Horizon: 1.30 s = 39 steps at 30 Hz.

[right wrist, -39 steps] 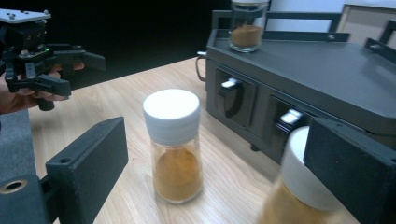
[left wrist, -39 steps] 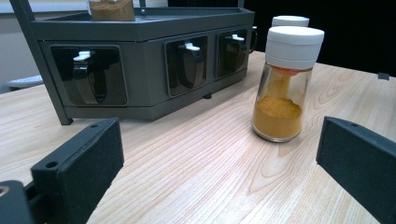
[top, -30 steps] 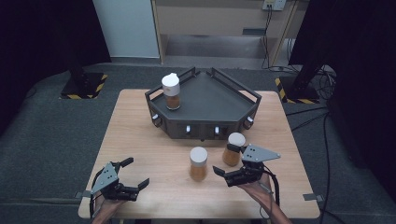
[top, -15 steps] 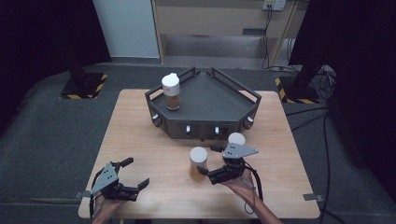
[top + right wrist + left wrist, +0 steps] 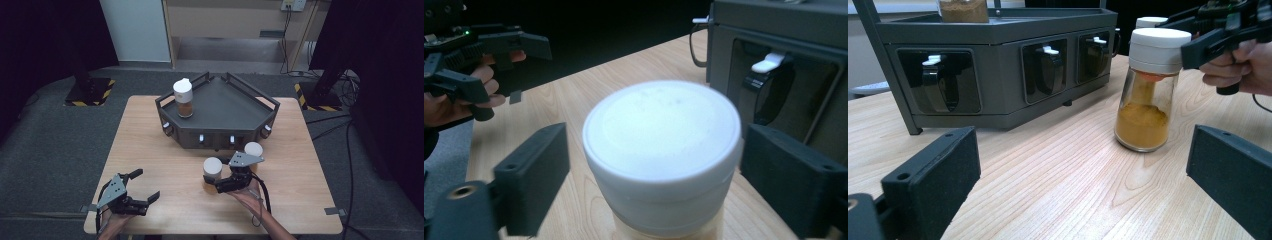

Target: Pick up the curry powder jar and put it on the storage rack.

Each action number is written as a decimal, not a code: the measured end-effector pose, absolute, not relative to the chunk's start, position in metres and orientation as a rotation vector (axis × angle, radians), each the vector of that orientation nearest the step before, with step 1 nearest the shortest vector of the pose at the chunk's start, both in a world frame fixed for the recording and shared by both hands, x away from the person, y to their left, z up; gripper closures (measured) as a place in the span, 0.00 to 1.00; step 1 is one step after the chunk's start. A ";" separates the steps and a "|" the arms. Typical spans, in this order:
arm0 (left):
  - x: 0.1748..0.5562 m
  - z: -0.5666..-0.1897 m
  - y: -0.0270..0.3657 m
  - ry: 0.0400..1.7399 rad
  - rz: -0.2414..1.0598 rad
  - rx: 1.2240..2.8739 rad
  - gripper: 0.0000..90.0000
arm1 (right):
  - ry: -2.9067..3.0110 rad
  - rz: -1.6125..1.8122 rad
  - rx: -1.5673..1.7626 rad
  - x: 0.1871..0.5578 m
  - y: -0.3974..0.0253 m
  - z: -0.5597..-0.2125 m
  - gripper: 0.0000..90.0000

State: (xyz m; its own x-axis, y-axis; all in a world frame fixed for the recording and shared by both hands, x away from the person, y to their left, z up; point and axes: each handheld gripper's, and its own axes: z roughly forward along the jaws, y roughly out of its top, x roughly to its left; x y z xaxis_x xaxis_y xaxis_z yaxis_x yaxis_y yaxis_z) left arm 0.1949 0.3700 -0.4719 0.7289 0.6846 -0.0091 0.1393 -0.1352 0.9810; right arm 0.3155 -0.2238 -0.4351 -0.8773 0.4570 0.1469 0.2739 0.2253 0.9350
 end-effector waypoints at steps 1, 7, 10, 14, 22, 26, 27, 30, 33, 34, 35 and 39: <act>0.195 -0.472 0.370 0.668 0.536 1.669 0.00 | 2.332 1.720 0.703 0.316 -0.223 -0.436 0.19; 0.195 -0.472 0.370 0.667 0.537 1.670 0.00 | 2.303 1.732 0.680 0.314 -0.223 -0.440 0.36; 0.195 -0.472 0.370 0.666 0.538 1.670 0.00 | 2.293 1.727 0.690 0.311 -0.223 -0.440 0.36; 0.195 -0.472 0.370 0.667 0.538 1.669 0.00 | 2.289 1.732 0.724 0.312 -0.224 -0.438 0.36; 0.195 -0.472 0.370 0.665 0.537 1.670 0.00 | 2.278 1.723 0.724 0.313 -0.227 -0.417 0.36; 0.195 -0.472 0.370 0.665 0.534 1.669 0.00 | 2.267 1.720 0.723 0.314 -0.229 -0.403 0.36; 0.195 -0.472 0.370 0.665 0.533 1.669 0.00 | 2.265 1.720 0.723 0.314 -0.229 -0.399 0.36; 0.195 -0.472 0.370 0.666 0.533 1.668 0.00 | 2.260 1.714 0.713 0.315 -0.229 -0.383 0.36; 0.195 -0.472 0.370 0.665 0.532 1.668 0.00 | 2.260 1.717 0.705 0.320 -0.230 -0.366 0.36; 0.195 -0.472 0.370 0.665 0.531 1.668 0.00 | 2.257 1.719 0.702 0.322 -0.230 -0.361 0.36; 0.195 -0.472 0.371 0.666 0.530 1.668 0.00 | 2.254 1.717 0.698 0.323 -0.230 -0.355 0.36; 0.196 -0.472 0.371 0.666 0.527 1.670 0.00 | 2.242 1.703 0.690 0.328 -0.228 -0.331 0.36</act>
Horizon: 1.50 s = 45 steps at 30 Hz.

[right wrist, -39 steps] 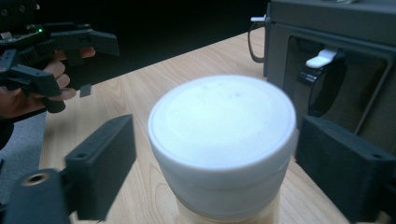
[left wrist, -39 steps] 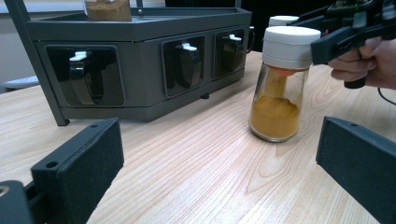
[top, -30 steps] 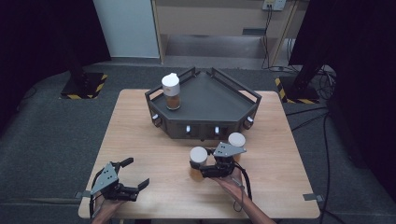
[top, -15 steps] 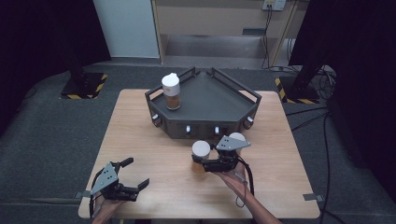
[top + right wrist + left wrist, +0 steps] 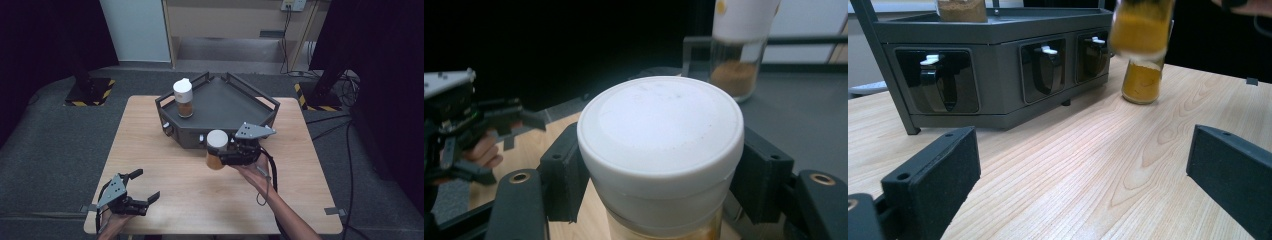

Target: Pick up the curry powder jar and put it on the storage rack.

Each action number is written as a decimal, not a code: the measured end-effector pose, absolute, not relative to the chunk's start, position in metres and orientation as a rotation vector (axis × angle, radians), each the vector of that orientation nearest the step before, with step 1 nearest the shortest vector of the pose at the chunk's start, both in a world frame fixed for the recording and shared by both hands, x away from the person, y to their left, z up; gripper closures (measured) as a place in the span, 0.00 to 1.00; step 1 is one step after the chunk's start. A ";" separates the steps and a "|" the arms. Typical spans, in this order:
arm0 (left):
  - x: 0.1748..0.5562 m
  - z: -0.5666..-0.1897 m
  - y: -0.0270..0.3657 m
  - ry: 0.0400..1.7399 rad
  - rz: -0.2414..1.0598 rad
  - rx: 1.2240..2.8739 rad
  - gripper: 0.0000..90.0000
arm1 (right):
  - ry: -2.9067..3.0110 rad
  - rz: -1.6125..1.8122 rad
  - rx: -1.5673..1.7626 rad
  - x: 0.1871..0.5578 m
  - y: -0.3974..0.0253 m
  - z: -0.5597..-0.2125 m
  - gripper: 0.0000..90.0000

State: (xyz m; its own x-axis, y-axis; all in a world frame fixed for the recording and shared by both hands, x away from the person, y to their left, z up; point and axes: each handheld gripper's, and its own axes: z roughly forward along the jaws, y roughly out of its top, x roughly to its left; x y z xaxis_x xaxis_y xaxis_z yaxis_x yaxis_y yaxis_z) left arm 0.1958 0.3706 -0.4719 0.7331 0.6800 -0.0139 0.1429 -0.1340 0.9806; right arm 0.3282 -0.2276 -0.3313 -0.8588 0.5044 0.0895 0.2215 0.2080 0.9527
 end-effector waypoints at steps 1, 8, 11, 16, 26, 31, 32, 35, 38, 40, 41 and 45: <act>0.196 -0.472 0.371 0.666 0.526 1.670 0.00 | 2.240 1.702 0.688 0.330 -0.227 -0.327 0.36; 0.196 -0.472 0.371 0.666 0.525 1.670 0.00 | 2.222 1.699 0.699 0.344 -0.225 -0.294 0.36; 0.196 -0.472 0.371 0.666 0.523 1.670 0.00 | 2.227 1.703 0.704 0.352 -0.225 -0.281 0.36; 0.196 -0.472 0.371 0.666 0.523 1.672 0.00 | 2.216 1.687 0.714 0.361 -0.220 -0.265 0.36; 0.196 -0.472 0.371 0.666 0.521 1.671 0.00 | 2.181 1.645 0.781 0.383 -0.205 -0.251 0.36; 0.196 -0.472 0.371 0.667 0.521 1.668 0.00 | 2.149 1.619 0.824 0.395 -0.196 -0.249 0.36; 0.196 -0.472 0.372 0.668 0.520 1.668 0.00 | 2.141 1.613 0.831 0.397 -0.195 -0.248 0.36; 0.196 -0.472 0.372 0.667 0.521 1.668 0.00 | 2.116 1.600 0.850 0.402 -0.191 -0.249 0.36; 0.196 -0.472 0.372 0.668 0.519 1.667 0.00 | 2.095 1.588 0.881 0.409 -0.187 -0.249 0.36; 0.196 -0.473 0.372 0.669 0.520 1.664 0.00 | 2.089 1.585 0.903 0.415 -0.186 -0.249 0.36; 0.196 -0.473 0.372 0.670 0.521 1.663 0.00 | 2.083 1.581 0.913 0.418 -0.185 -0.249 0.36; 0.196 -0.473 0.372 0.669 0.521 1.661 0.00 | 2.048 1.549 0.945 0.424 -0.178 -0.251 0.36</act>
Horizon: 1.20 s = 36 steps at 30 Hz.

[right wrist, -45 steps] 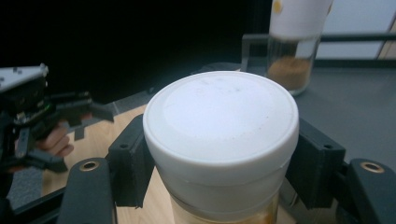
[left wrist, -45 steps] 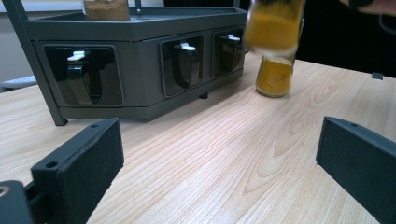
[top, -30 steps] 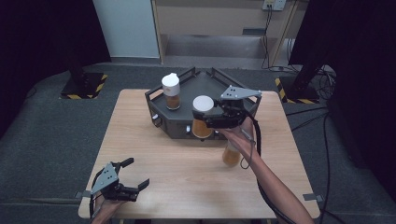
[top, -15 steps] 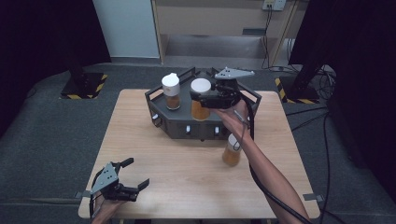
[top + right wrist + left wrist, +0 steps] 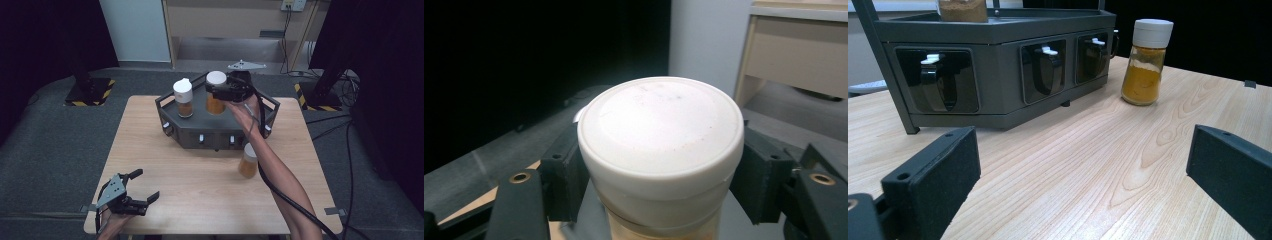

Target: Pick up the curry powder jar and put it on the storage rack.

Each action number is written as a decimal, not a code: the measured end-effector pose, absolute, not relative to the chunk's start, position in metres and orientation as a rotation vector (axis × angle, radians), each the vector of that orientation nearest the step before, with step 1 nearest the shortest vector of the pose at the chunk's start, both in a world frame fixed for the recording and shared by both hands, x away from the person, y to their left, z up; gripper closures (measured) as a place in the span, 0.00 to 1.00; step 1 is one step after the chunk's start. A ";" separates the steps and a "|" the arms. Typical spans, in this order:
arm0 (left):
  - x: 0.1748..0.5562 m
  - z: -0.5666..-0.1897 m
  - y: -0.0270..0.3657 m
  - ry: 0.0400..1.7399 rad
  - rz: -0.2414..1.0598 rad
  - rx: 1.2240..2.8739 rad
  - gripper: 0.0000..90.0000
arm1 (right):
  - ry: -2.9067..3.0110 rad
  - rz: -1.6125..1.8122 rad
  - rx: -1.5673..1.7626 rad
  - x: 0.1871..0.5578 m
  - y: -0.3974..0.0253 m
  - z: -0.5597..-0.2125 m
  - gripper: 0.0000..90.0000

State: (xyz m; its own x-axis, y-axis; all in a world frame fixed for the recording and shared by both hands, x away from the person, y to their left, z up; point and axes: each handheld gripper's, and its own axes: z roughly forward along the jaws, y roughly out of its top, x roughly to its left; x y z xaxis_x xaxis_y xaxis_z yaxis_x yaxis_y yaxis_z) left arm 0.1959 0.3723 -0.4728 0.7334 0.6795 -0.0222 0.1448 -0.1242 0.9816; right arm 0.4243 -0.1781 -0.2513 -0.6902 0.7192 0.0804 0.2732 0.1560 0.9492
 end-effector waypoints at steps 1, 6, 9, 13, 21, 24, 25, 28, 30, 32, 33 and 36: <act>0.196 -0.473 0.372 0.668 0.522 1.662 0.00 | 2.038 1.547 0.956 0.426 -0.177 -0.253 0.36; 0.196 -0.473 0.373 0.670 0.522 1.658 0.00 | 2.024 1.508 0.985 0.435 -0.169 -0.259 0.36; 0.196 -0.473 0.373 0.672 0.521 1.657 0.00 | 2.018 1.506 1.007 0.441 -0.166 -0.266 0.36; 0.196 -0.474 0.373 0.673 0.520 1.655 0.00 | 2.016 1.497 1.024 0.446 -0.163 -0.274 0.36; 0.196 -0.474 0.373 0.673 0.520 1.654 0.00 | 2.010 1.463 1.046 0.450 -0.155 -0.289 0.36; 0.196 -0.474 0.373 0.673 0.520 1.654 0.00 | 2.018 1.459 1.056 0.453 -0.154 -0.292 0.36; 0.196 -0.474 0.373 0.673 0.520 1.654 0.00 | 2.021 1.459 1.058 0.453 -0.154 -0.293 0.37; 0.196 -0.474 0.373 0.674 0.520 1.653 0.00 | 2.026 1.449 1.056 0.454 -0.152 -0.296 0.37; 0.196 -0.474 0.373 0.673 0.521 1.653 0.00 | 2.024 1.451 1.058 0.454 -0.151 -0.298 0.36; 0.196 -0.474 0.374 0.672 0.522 1.653 0.00 | 2.023 1.452 1.064 0.454 -0.151 -0.299 0.36; 0.196 -0.474 0.374 0.673 0.522 1.653 0.00 | 2.025 1.451 1.064 0.455 -0.151 -0.300 0.36; 0.196 -0.474 0.374 0.672 0.520 1.653 0.00 | 2.031 1.453 1.061 0.455 -0.151 -0.301 0.37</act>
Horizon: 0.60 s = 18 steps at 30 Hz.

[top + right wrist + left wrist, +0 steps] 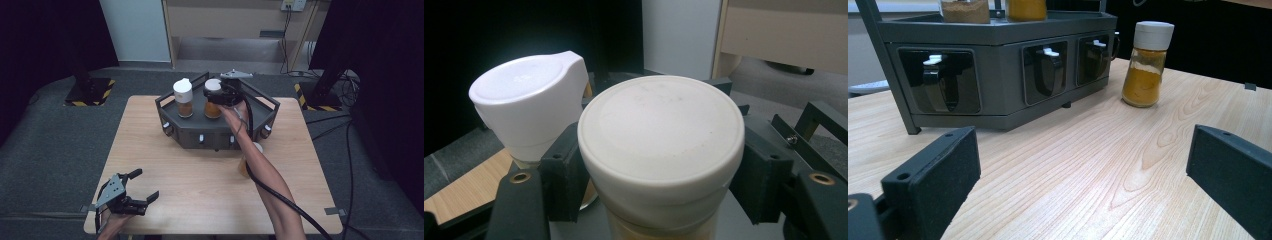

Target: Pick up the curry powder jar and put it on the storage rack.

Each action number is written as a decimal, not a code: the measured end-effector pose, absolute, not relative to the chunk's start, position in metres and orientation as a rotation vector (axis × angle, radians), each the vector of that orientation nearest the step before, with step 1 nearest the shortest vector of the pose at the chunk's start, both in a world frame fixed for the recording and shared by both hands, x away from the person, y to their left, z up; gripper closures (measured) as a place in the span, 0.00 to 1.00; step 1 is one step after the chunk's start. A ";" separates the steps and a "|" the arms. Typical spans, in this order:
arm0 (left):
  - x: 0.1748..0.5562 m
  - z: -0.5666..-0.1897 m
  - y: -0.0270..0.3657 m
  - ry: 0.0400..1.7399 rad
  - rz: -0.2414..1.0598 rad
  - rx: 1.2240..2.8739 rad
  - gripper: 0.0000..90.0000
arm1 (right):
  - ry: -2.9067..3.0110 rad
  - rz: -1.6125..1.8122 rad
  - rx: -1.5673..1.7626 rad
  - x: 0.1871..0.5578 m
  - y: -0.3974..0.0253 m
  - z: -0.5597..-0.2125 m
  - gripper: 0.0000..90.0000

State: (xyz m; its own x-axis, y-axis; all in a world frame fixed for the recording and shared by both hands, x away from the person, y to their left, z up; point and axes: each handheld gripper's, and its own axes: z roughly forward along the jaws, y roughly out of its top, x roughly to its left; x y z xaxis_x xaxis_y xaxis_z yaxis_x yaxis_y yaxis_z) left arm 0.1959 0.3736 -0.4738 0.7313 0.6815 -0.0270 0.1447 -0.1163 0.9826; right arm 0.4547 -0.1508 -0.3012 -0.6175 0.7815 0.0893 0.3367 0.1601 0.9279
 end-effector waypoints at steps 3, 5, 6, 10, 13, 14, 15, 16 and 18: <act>0.196 -0.474 0.374 0.672 0.521 1.653 0.00 | 2.028 1.457 1.060 0.455 -0.151 -0.303 0.37; 0.196 -0.474 0.374 0.674 0.520 1.652 0.00 | 2.029 1.457 1.059 0.455 -0.151 -0.304 0.37; 0.196 -0.474 0.374 0.674 0.520 1.652 0.00 | 2.035 1.453 1.060 0.455 -0.151 -0.304 0.37; 0.196 -0.474 0.374 0.674 0.520 1.652 0.00 | 2.029 1.460 1.053 0.453 -0.151 -0.307 0.36; 0.196 -0.474 0.373 0.672 0.519 1.654 0.00 | 2.029 1.458 1.050 0.453 -0.150 -0.307 0.36; 0.196 -0.474 0.373 0.671 0.520 1.655 0.00 | 2.029 1.457 1.050 0.453 -0.150 -0.307 0.36; 0.196 -0.474 0.373 0.671 0.520 1.656 0.00 | 2.030 1.458 1.050 0.453 -0.150 -0.307 0.36; 0.196 -0.474 0.373 0.670 0.520 1.656 0.00 | 2.030 1.462 1.052 0.454 -0.151 -0.307 0.36; 0.196 -0.474 0.373 0.671 0.520 1.654 0.00 | 2.028 1.464 1.052 0.454 -0.151 -0.308 0.36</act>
